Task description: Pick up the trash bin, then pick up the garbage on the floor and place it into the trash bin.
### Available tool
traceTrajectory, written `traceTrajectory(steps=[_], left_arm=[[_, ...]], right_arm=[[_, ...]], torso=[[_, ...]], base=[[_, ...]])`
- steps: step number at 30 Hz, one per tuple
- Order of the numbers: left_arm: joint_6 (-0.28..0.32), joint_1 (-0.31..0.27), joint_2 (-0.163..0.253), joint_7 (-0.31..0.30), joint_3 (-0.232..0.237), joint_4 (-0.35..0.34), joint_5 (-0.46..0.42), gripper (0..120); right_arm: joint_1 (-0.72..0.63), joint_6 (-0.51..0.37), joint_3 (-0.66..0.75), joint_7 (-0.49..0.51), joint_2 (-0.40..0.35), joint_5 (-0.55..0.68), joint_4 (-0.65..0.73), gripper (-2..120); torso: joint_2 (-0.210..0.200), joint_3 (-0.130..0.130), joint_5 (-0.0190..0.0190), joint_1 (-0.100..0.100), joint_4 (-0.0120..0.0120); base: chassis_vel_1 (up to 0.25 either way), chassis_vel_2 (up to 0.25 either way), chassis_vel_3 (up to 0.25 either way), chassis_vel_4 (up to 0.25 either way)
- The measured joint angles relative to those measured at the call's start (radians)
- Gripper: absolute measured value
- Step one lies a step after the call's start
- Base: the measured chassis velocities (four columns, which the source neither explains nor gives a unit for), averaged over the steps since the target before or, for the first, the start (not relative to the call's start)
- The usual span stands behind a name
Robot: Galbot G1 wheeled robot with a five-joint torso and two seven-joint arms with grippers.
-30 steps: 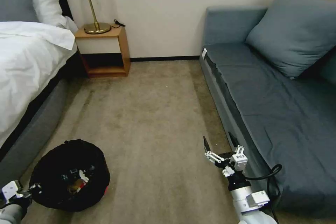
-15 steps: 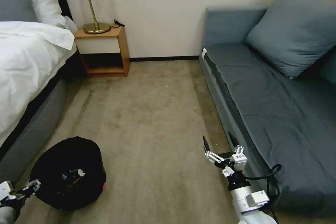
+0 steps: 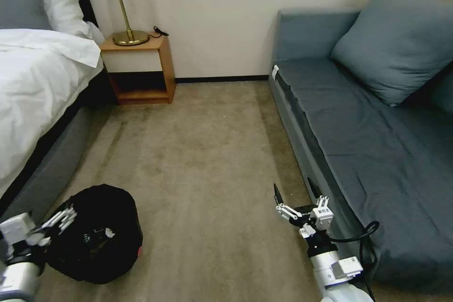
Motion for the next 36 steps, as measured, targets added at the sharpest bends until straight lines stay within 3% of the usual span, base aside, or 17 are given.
traceTrajectory(steps=[2, 3, 4, 7, 8, 11, 12, 14, 18, 36], left_arm=[[-0.094, 0.01, -0.016, 0.034, 0.032, -0.029, 0.059, 100], [-0.094, 0.01, -0.016, 0.034, 0.032, -0.029, 0.059, 100], [-0.145, 0.019, -0.018, 0.054, 0.05, -0.031, 0.102, 100], [-0.249, 0.038, -0.005, 0.084, 0.166, -0.012, 0.204, 100], [-0.249, 0.038, -0.005, 0.084, 0.166, -0.012, 0.204, 100], [-0.286, 0.031, 0.014, 0.071, 0.26, 0.027, 0.285, 100], [-0.286, 0.031, 0.014, 0.071, 0.26, 0.027, 0.285, 100], [-0.304, 0.027, 0.028, 0.07, 0.314, 0.039, 0.296, 100], [-0.328, 0.025, 0.028, 0.07, 0.361, 0.05, 0.298, 100], [-0.332, 0.023, 0.026, 0.07, 0.363, 0.054, 0.293, 100]], right_arm=[[0.0, 0.0, 0.0, 0.0, 0.0, 0.0, 0.0, 100], [0.0, 0.0, 0.0, 0.0, 0.0, 0.0, 0.0, 100], [0.0, 0.0, 0.0, 0.0, 0.0, 0.0, 0.0, 100], [0.0, 0.0, 0.0, 0.0, 0.0, 0.0, 0.0, 100], [0.0, 0.0, 0.0, 0.0, 0.0, 0.0, 0.0, 100], [0.0, 0.0, 0.0, 0.0, 0.0, 0.0, 0.0, 100], [0.0, 0.0, 0.0, 0.0, 0.0, 0.0, 0.0, 100], [0.0, 0.0, 0.0, 0.0, 0.0, 0.0, 0.0, 100], [0.0, 0.0, 0.0, 0.0, 0.0, 0.0, 0.0, 100], [0.0, 0.0, 0.0, 0.0, 0.0, 0.0, 0.0, 100]], torso=[[0.0, 0.0, 0.0003, 0.0, 0.0], [0.0, 0.0, 0.0003, 0.0, 0.0], [0.0, 0.0, 0.0002, 0.0, 0.0001], [0.0, 0.0, -0.0001, 0.0, 0.0001], [0.0, 0.0, -0.0001, 0.0, 0.0001], [0.0, 0.0, -0.0002, 0.0, 0.0], [0.0, 0.0, -0.0002, 0.0, 0.0], [0.0, 0.0, 0.0, 0.0, 0.0], [0.0, 0.0, -0.0001, 0.0, 0.0], [0.0, 0.0, 0.0, 0.0, 0.0]], base=[[0.0, 0.0, 0.0, 0.0], [0.0, 0.0, 0.0, 0.0], [0.0, 0.0, 0.0, 0.0], [0.0, 0.0, 0.0, 0.0], [0.0, 0.0, 0.0, 0.0], [0.0, 0.0, 0.0, 0.0], [0.0, 0.0, 0.0, 0.0], [0.0, 0.0, 0.0, 0.0], [0.0, 0.0, 0.0, 0.0], [0.0, 0.0, 0.0, 0.0]])
